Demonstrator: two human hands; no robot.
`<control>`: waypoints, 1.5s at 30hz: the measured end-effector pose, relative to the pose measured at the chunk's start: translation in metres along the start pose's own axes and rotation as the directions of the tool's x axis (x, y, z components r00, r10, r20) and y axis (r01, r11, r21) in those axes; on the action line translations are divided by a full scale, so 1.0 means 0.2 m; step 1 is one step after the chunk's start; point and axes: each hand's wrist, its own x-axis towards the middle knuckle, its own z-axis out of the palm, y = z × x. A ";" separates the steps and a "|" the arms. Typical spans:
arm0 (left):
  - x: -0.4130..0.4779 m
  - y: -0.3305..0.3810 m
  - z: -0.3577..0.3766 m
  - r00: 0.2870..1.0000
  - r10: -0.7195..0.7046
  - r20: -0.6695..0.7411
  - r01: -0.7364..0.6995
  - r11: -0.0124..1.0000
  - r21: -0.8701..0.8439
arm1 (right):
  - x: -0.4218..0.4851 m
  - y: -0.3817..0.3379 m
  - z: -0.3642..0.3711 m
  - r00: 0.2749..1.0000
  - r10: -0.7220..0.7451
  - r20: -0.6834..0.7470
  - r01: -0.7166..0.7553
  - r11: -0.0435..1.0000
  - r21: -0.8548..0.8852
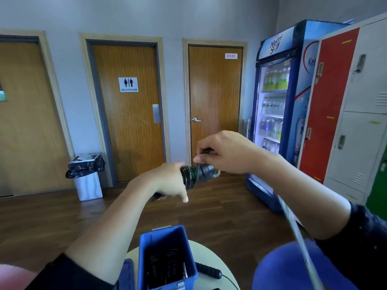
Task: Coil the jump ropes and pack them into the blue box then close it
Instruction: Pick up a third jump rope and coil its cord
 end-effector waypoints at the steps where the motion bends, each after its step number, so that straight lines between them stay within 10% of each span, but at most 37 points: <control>1: -0.01 0.00 0.00 0.996 0.062 0.068 -0.064 0.998 0.026 | 0.02 0.02 -0.01 0.997 -0.069 0.023 0.067 0.995 0.074; 9: -0.09 0.00 -0.06 0.845 0.533 0.039 -0.487 0.798 -0.356 | 0.07 0.18 0.07 0.990 -0.121 0.066 0.039 0.704 0.709; 21: -0.02 0.02 0.01 0.842 0.413 -0.348 -0.524 0.467 -0.712 | -0.02 0.11 0.29 0.923 0.364 0.127 -0.333 0.586 0.738; 27: 0.02 -0.03 -0.02 0.933 0.049 -0.355 -0.324 0.539 -0.777 | -0.08 0.09 0.32 0.897 0.437 0.068 -0.412 0.768 0.490; 31: 0.07 -0.09 -0.03 0.928 -0.179 -0.327 -0.051 0.809 -0.586 | -0.13 0.05 0.28 0.910 0.388 0.143 -0.411 0.814 0.410; 37: 0.05 0.02 0.00 0.992 -0.116 -0.059 0.107 0.985 -0.133 | -0.04 0.00 0.08 0.997 -0.053 -0.063 0.043 0.987 -0.157; 41: 0.01 0.04 -0.02 0.970 0.111 0.216 -0.113 0.994 -0.007 | 0.04 0.05 0.00 0.980 -0.199 0.022 0.188 0.952 0.239; 45: -0.06 0.03 -0.05 0.884 0.419 0.205 -0.394 0.906 -0.152 | 0.12 0.16 0.04 0.989 -0.144 0.018 0.096 0.741 0.664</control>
